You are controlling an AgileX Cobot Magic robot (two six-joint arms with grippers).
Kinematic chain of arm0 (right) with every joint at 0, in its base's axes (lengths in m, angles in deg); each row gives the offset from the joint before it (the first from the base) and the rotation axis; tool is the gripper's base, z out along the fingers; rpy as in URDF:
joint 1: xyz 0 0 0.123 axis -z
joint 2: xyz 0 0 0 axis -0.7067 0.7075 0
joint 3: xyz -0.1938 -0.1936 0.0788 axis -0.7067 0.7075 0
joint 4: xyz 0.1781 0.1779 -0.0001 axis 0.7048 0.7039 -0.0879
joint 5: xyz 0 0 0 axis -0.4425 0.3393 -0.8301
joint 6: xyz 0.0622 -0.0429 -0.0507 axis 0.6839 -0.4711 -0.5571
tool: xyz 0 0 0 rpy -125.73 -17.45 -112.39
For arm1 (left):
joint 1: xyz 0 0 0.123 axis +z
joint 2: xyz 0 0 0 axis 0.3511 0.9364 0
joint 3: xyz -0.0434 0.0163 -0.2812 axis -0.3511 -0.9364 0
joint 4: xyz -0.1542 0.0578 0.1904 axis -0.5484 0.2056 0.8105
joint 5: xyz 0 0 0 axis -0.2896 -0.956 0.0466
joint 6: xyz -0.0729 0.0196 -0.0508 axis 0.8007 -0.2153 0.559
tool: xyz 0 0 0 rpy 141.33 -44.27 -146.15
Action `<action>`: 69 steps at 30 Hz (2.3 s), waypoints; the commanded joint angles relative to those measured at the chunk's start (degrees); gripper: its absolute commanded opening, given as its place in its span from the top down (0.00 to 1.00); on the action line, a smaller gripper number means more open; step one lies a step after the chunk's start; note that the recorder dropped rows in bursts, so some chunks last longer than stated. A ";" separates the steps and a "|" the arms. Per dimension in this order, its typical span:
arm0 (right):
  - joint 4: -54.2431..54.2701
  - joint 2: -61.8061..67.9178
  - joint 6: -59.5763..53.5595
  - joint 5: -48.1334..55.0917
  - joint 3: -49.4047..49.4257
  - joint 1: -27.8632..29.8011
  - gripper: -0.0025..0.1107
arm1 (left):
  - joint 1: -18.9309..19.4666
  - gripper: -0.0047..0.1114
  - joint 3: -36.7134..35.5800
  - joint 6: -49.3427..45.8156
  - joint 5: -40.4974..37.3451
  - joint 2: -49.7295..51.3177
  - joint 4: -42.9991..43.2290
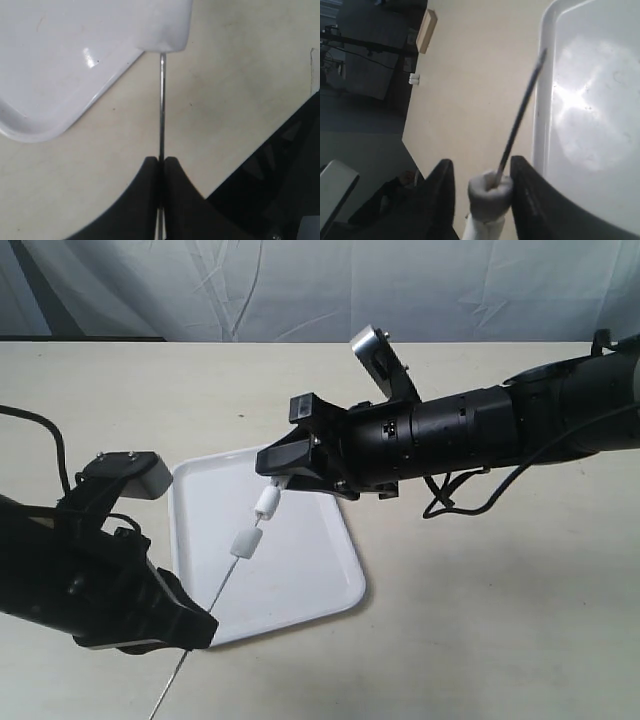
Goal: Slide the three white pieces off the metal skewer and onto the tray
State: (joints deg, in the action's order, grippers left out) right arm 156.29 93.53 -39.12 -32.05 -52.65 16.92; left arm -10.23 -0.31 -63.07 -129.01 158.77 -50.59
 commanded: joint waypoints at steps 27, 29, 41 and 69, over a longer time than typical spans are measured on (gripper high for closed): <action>0.10 0.06 0.03 1.59 -2.83 0.05 0.90 | -0.25 0.96 -0.12 0.27 -0.72 -0.31 3.62; 0.10 0.06 0.03 0.76 -4.61 0.05 0.90 | -0.25 0.96 -0.89 0.27 -2.02 -0.31 4.29; 0.10 -0.27 0.17 -3.76 -10.65 0.05 0.90 | -0.25 0.96 -6.56 0.27 -0.48 -0.31 5.77; -43.35 4.16 28.96 -7.33 -16.72 -1.76 0.90 | -0.13 0.96 -0.80 16.13 -4.29 -0.31 23.33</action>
State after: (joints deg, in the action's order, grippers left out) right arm 119.77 96.23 -14.17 -40.79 -70.06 16.05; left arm -10.23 -4.15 -52.85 -130.96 158.64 -34.03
